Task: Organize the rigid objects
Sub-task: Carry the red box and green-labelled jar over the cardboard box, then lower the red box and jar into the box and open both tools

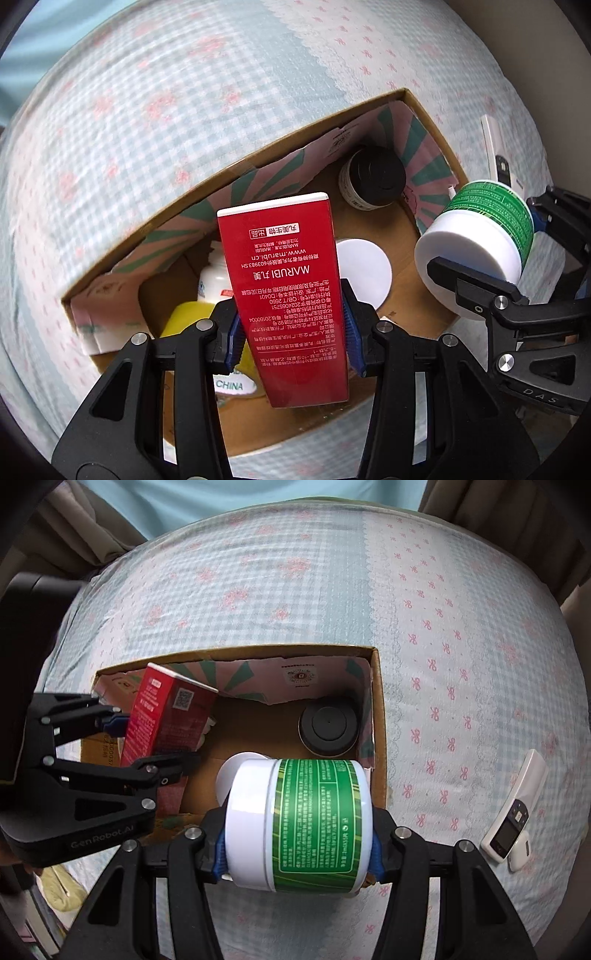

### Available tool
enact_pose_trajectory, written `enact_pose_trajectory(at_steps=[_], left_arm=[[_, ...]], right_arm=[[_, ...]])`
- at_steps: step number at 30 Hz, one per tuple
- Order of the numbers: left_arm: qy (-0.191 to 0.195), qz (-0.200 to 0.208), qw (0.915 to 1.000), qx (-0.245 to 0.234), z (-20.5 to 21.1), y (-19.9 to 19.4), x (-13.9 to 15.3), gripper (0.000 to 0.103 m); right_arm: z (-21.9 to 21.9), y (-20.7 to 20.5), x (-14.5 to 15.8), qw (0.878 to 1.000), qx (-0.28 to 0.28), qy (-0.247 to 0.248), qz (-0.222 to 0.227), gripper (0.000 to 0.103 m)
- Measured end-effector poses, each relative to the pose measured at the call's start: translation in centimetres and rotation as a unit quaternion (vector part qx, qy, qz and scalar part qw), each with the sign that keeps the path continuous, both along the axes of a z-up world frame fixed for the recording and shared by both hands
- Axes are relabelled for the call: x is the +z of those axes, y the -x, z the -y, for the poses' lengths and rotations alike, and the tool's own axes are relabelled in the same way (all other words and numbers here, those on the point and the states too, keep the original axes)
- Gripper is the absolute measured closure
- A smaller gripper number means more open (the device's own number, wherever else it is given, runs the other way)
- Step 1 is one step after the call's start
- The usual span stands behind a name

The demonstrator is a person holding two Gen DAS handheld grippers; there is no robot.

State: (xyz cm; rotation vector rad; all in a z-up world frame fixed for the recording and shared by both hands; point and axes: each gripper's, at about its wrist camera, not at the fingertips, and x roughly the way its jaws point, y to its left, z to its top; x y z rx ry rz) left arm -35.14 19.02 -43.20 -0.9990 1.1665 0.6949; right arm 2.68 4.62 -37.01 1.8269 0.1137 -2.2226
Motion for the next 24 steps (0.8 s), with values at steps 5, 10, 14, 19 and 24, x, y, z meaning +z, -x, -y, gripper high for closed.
enact_pose_trajectory(at_steps=[5,10,14,19,24], left_arm=[[0.007,-0.009,0.9998,-0.018,-0.9,0.0,-1.3,0.063],[0.041,-0.002,0.9987,-0.029,-1.5,0.2,-2.4,0.059],[0.005,-0.002,0.9986,-0.052,-1.7,0.5,-0.9,0.0],[0.004,0.007,0.9988,-0.048,-2.2,1.9,-0.1,0.0],[0.004,0.007,0.9991,-0.042,-1.5,2.3,0.1,0.0]], right_arm=[[0.8,0.2,-1.0,0.999,0.042,-0.025,-0.019,0.051],[0.8,0.1,-1.7,0.997,0.066,-0.03,-0.026,0.051],[0.4,-0.5,-1.5,0.995,0.089,-0.032,-0.039,0.04],[-0.4,-0.8,-0.8,0.994,0.104,-0.008,-0.026,0.0],[-0.1,-0.9,-0.5,0.994,0.103,-0.006,-0.039,0.0]])
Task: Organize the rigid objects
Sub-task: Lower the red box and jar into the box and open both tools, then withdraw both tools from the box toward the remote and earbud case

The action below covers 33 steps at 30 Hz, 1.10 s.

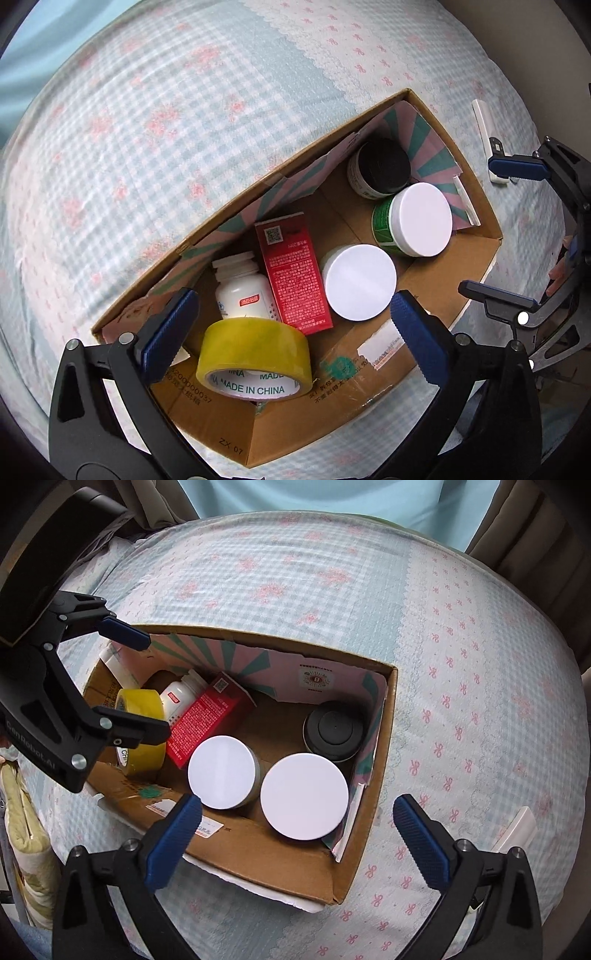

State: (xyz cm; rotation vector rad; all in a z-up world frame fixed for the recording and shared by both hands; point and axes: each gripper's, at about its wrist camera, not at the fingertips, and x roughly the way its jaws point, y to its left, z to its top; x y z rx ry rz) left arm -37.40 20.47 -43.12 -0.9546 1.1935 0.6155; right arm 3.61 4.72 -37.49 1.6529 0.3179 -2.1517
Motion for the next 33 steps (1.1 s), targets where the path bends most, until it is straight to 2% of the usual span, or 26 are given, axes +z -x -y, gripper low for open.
enact_pose_trajectory(at_steps=[14,19,24,27,33], left_arm=[[-0.018,-0.009,0.9992,0.036,1.9,0.7,2.9,0.0],[-0.014,-0.002,0.9978,0.065,3.5,1.8,5.0,0.0],[-0.021,0.005,0.9949,0.099,5.3,2.2,7.7,0.0],[-0.041,0.001,0.9926,0.114,6.1,1.9,9.7,0.0],[-0.083,-0.017,0.9909,0.104,6.8,-0.6,13.3,0.0]], right_arm=[[0.4,-0.8,2.2,1.0,-0.003,-0.006,-0.004,0.0],[0.1,-2.1,4.5,0.999,-0.01,-0.024,-0.02,0.0],[-1.1,-3.7,7.6,0.998,-0.043,-0.021,-0.039,0.0],[-2.6,-4.9,9.4,0.996,-0.071,-0.02,-0.057,0.0],[-7.1,-7.7,12.3,0.989,-0.114,-0.029,-0.087,0.0]])
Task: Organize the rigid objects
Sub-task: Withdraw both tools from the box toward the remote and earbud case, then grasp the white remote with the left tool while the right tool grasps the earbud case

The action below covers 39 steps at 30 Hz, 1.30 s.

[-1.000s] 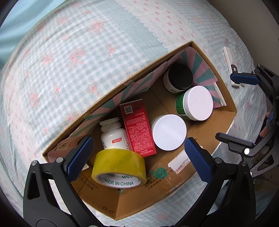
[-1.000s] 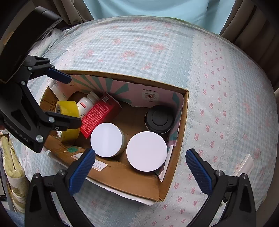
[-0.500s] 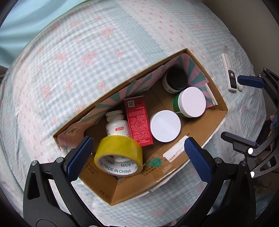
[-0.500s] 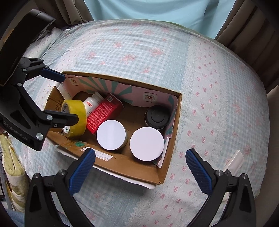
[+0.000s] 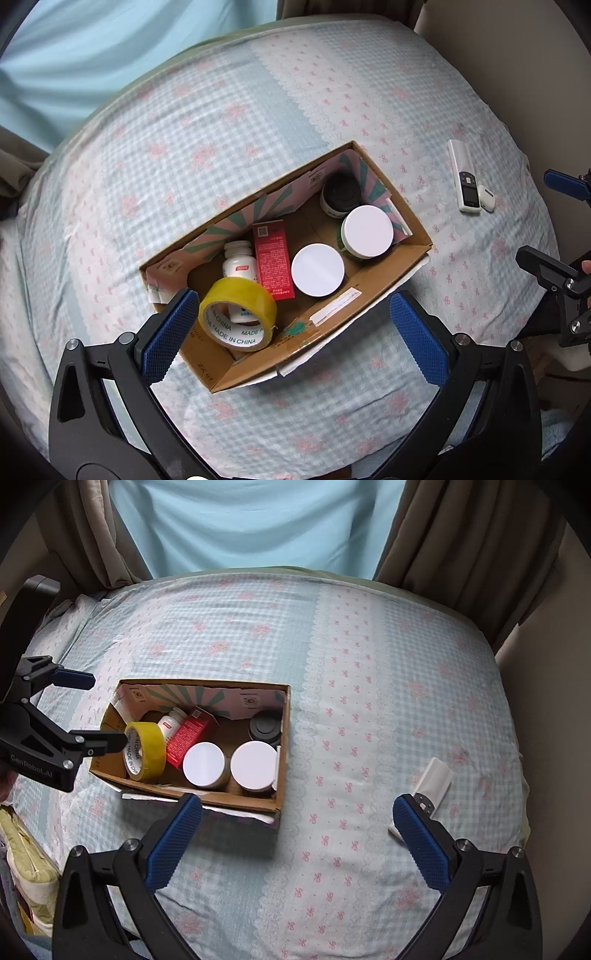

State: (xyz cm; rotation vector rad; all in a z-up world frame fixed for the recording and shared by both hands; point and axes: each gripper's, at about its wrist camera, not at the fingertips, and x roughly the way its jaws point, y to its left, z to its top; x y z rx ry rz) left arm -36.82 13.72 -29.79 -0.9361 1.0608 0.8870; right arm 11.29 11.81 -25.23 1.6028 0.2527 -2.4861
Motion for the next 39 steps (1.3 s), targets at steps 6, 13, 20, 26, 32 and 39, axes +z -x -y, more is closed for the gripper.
enact_pose_trajectory(at_steps=[6,13,20,26,32,39], left_arm=[[-0.028,-0.011,0.9988,-0.038,-0.5,-5.7,2.8,0.0],[-0.038,-0.02,0.996,-0.079,-2.1,-14.8,4.0,0.0],[-0.013,-0.032,0.9926,-0.117,-4.9,-24.3,2.5,0.0],[0.017,-0.04,0.9879,-0.149,-7.7,-31.3,-0.2,0.0],[0.07,-0.034,0.9843,-0.158,-9.5,-36.3,-4.5,0.0],[0.144,-0.039,0.976,-0.159,-10.3,-40.5,-11.1,0.001]], right_arm=[[-6.3,-2.4,0.7,0.999,-0.028,-0.034,0.0,0.0],[-14.6,-3.5,0.2,0.998,-0.042,-0.046,0.007,0.0],[-21.1,-2.5,-1.6,0.998,-0.042,-0.052,0.024,0.0],[-24.7,-1.1,-4.9,0.998,-0.022,-0.044,0.041,0.0],[-25.9,0.0,-9.3,0.998,0.011,-0.037,0.045,0.0],[-25.9,1.1,-15.2,0.997,0.048,-0.036,0.047,0.012]])
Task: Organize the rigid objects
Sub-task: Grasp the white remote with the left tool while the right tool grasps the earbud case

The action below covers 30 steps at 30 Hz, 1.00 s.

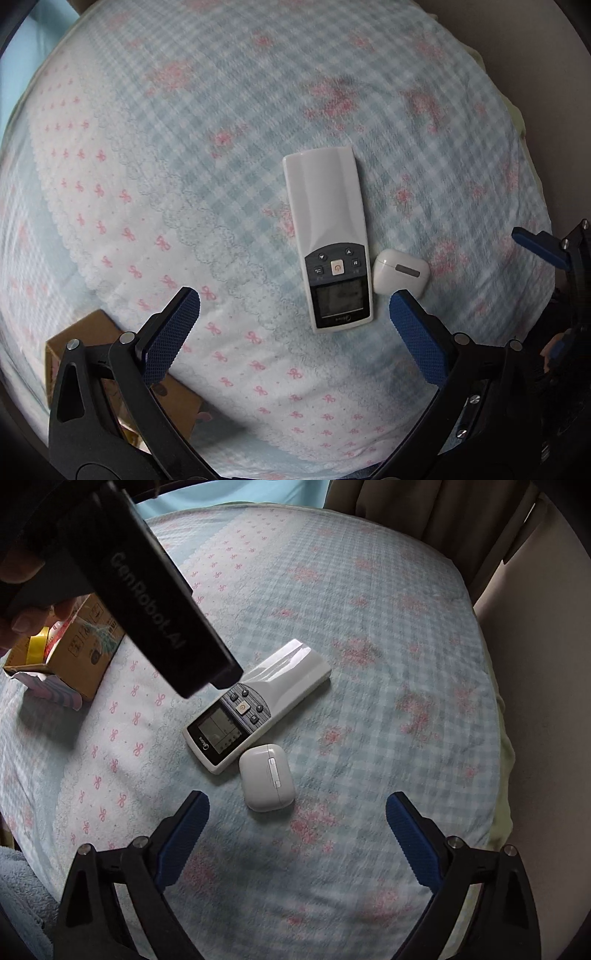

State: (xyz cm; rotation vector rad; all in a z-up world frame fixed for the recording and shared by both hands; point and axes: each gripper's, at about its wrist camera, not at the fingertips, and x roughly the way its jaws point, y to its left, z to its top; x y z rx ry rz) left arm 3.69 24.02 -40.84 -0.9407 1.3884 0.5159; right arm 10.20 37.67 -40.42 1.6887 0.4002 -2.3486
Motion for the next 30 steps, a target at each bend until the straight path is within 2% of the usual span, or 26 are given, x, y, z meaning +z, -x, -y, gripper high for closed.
enact_pose_trajectory(at_steps=[6,10,12,16,18,23,25,27,30], left_arm=[[0.045,-0.011,0.9989,0.008,0.0,-2.6,-4.4,0.006],[0.065,-0.012,0.9974,0.027,0.4,-3.3,-6.2,0.01],[0.073,-0.012,0.9966,0.037,0.6,-3.6,-6.8,0.014],[0.071,-0.017,0.9962,0.048,0.8,-3.9,-7.4,0.015],[0.067,-0.016,0.9964,0.05,1.0,-4.0,-7.3,0.015],[0.051,-0.028,0.9976,0.036,1.1,-4.5,-7.0,0.029],[0.045,-0.032,0.998,0.03,1.2,-4.6,-6.9,0.035],[0.039,-0.029,0.9985,0.027,1.1,-4.7,-6.5,0.047],[0.039,-0.025,0.9986,0.027,0.9,-4.8,-6.3,0.049]], right_arm=[[0.1,0.5,-3.8,0.999,0.015,0.027,-0.011,0.014],[0.0,0.6,-5.8,0.999,0.012,0.045,-0.018,0.025],[-0.1,0.6,-6.4,0.998,0.008,0.054,-0.023,0.029],[-0.4,0.7,-7.0,0.997,-0.003,0.072,-0.036,0.031],[-0.3,0.7,-7.1,0.996,0.0,0.074,-0.042,0.038],[0.6,0.3,-7.6,0.997,0.027,0.063,-0.046,0.05],[0.9,0.1,-7.5,0.996,0.044,0.061,-0.047,0.059],[1.2,0.0,-7.4,0.996,0.056,0.05,-0.047,0.061],[1.1,0.0,-7.4,0.996,0.057,0.05,-0.042,0.061]])
